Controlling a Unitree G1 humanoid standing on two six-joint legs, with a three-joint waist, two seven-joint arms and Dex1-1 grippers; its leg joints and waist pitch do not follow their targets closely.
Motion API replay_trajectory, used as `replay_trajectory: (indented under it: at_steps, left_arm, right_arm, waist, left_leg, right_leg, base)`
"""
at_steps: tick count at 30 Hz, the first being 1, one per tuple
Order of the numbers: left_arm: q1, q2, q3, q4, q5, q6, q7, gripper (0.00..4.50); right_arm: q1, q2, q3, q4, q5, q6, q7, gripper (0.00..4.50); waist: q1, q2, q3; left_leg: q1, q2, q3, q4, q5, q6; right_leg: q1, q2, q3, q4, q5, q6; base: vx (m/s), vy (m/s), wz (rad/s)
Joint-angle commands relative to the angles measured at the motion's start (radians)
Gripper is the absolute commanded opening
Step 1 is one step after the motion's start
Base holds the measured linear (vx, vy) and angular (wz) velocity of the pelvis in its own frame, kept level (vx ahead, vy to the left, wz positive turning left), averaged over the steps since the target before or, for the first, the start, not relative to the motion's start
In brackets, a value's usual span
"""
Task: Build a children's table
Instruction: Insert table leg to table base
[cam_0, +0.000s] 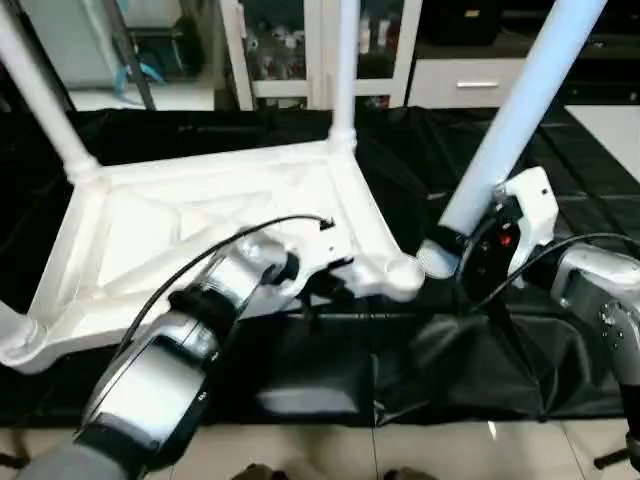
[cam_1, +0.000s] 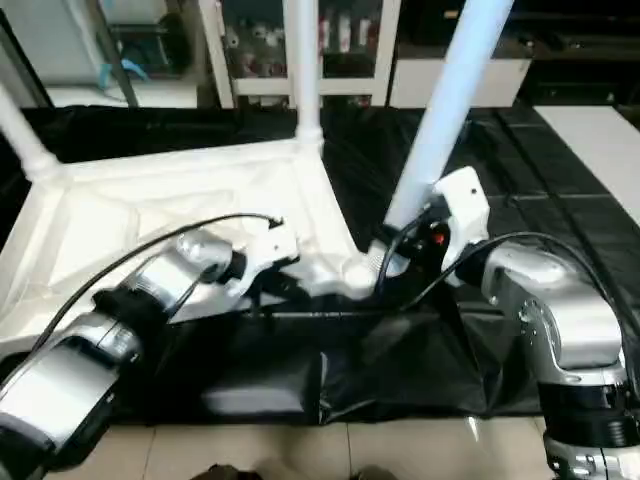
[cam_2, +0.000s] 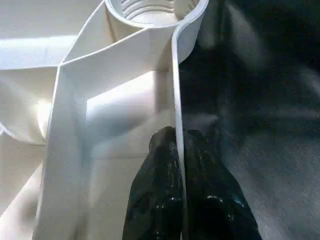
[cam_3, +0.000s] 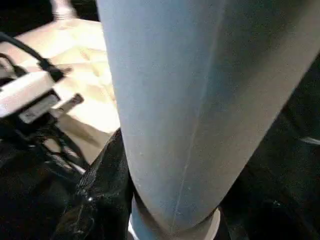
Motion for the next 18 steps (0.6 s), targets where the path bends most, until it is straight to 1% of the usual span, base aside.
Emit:
replay_trajectory:
  at_steps: [1, 2, 3, 4, 5, 6, 7, 9, 10, 11, 13, 15, 18]
  left_arm:
    - [0.075, 0.027, -0.018, -0.072, -0.02, 0.059, -0.056, 0.04]
    - [0.077, 0.028, -0.018, -0.076, -0.021, 0.06, -0.057, 0.01]
    - [0.098, 0.037, 0.003, -0.127, -0.039, 0.09, -0.065, 0.0]
    - [0.102, 0.039, 0.007, -0.137, -0.042, 0.095, -0.066, 0.0]
    - [0.118, 0.043, 0.025, -0.171, -0.053, 0.107, -0.059, 0.0]
    - [0.129, 0.047, 0.031, -0.196, -0.058, 0.116, -0.056, 0.0]
    - [0.138, 0.05, 0.036, -0.213, -0.061, 0.119, -0.05, 0.0]
    - [0.156, 0.054, 0.041, -0.241, -0.064, 0.12, -0.043, 0.0]
    - [0.166, 0.055, 0.044, -0.251, -0.065, 0.12, -0.037, 0.0]
    - [0.176, 0.057, 0.045, -0.269, -0.067, 0.127, -0.033, 0.0]
    - [0.193, 0.058, 0.047, -0.287, -0.067, 0.126, -0.013, 0.0]
    - [0.204, 0.062, 0.045, -0.305, -0.057, 0.128, -0.007, 0.0]
    - [0.216, 0.065, 0.047, -0.331, -0.051, 0.139, -0.004, 0.0]
  right_arm:
    - [-0.006, -0.018, 0.008, -0.054, 0.055, 0.017, 0.066, 1.88]
    - [-0.006, -0.019, 0.009, -0.055, 0.056, 0.017, 0.068, 1.88]
    - [0.002, -0.024, 0.018, -0.064, 0.065, 0.021, 0.091, 1.88]
    - [0.004, -0.025, 0.019, -0.066, 0.066, 0.022, 0.095, 1.88]
    - [0.011, -0.023, 0.025, -0.069, 0.073, 0.026, 0.108, 1.88]
    - [0.014, -0.022, 0.028, -0.071, 0.076, 0.027, 0.112, 1.88]
    - [0.017, -0.021, 0.037, -0.066, 0.068, 0.02, 0.113, 1.88]
    - [0.021, -0.02, 0.053, -0.056, 0.052, 0.005, 0.112, 1.88]
    - [0.016, -0.011, 0.062, -0.04, 0.039, -0.008, 0.104, 1.88]
    - [0.012, -0.005, 0.067, -0.029, 0.033, -0.016, 0.1, 1.88]
    - [-0.002, 0.011, 0.083, 0.002, 0.021, -0.026, 0.095, 1.88]
    - [-0.013, 0.009, 0.113, 0.036, -0.012, -0.052, 0.097, 1.88]
    - [-0.025, 0.013, 0.13, 0.063, -0.03, -0.067, 0.099, 1.88]
  waist:
    - [0.003, -0.026, -0.073]
    - [0.005, -0.026, -0.072]
    - [0.005, -0.025, -0.071]
    - [0.004, -0.024, -0.072]
    - [0.004, -0.024, -0.07]
    - [0.003, -0.021, -0.069]
    - [-0.001, -0.021, -0.068]
    - [-0.005, -0.023, -0.068]
    - [-0.006, -0.018, -0.068]
    - [-0.009, -0.021, -0.068]
    - [-0.012, -0.02, -0.069]
    - [-0.014, -0.021, -0.07]
    - [-0.015, -0.02, -0.071]
  left_leg:
    - [0.039, 0.087, -0.051, -0.091, -0.276, 0.021]
    - [0.039, 0.09, -0.053, -0.093, -0.275, 0.02]
    - [0.039, 0.089, -0.052, -0.094, -0.272, 0.018]
    - [0.041, 0.09, -0.052, -0.094, -0.274, 0.015]
    - [0.04, 0.09, -0.053, -0.096, -0.279, 0.011]
    - [0.041, 0.089, -0.053, -0.097, -0.296, 0.001]
    - [0.04, 0.089, -0.054, -0.098, -0.315, -0.008]
    - [0.04, 0.087, -0.055, -0.098, -0.329, -0.019]
    - [0.039, 0.087, -0.057, -0.099, -0.334, -0.025]
    - [0.039, 0.086, -0.056, -0.098, -0.337, -0.029]
    - [0.038, 0.085, -0.056, -0.097, -0.337, -0.026]
    - [0.037, 0.085, -0.056, -0.096, -0.328, -0.023]
    - [0.037, 0.085, -0.055, -0.097, -0.321, -0.02]
  right_leg:
    - [0.029, -0.057, 0.031, -0.06, -0.277, -0.262]
    - [0.032, -0.058, 0.031, -0.058, -0.275, -0.264]
    - [0.027, -0.054, 0.031, -0.059, -0.28, -0.26]
    - [0.029, -0.054, 0.031, -0.057, -0.277, -0.261]
    - [0.027, -0.052, 0.031, -0.058, -0.287, -0.257]
    - [0.026, -0.054, 0.031, -0.06, -0.305, -0.254]
    - [0.025, -0.054, 0.032, -0.063, -0.328, -0.249]
    - [0.023, -0.054, 0.033, -0.065, -0.35, -0.239]
    - [0.023, -0.054, 0.033, -0.066, -0.357, -0.233]
    - [0.021, -0.053, 0.033, -0.066, -0.358, -0.231]
    - [0.02, -0.053, 0.033, -0.066, -0.355, -0.231]
    - [0.021, -0.053, 0.033, -0.066, -0.35, -0.233]
    - [0.022, -0.05, 0.033, -0.064, -0.335, -0.235]
  base:
    - [0.0, 0.0, 0.0]
    - [0.0, 0.0, 0.0]
    - [0.0, 0.0, 0.0]
    - [0.0, 0.0, 0.0]
    - [0.0, 0.0, 0.0]
    - [0.0, 0.0, 0.0]
    - [0.0, 0.0, 0.0]
    - [0.0, 0.0, 0.0]
    - [0.0, 0.0, 0.0]
    - [0.0, 0.0, 0.0]
    - [0.0, 0.0, 0.0]
    - [0.0, 0.0, 0.0]
    - [0.0, 0.0, 0.0]
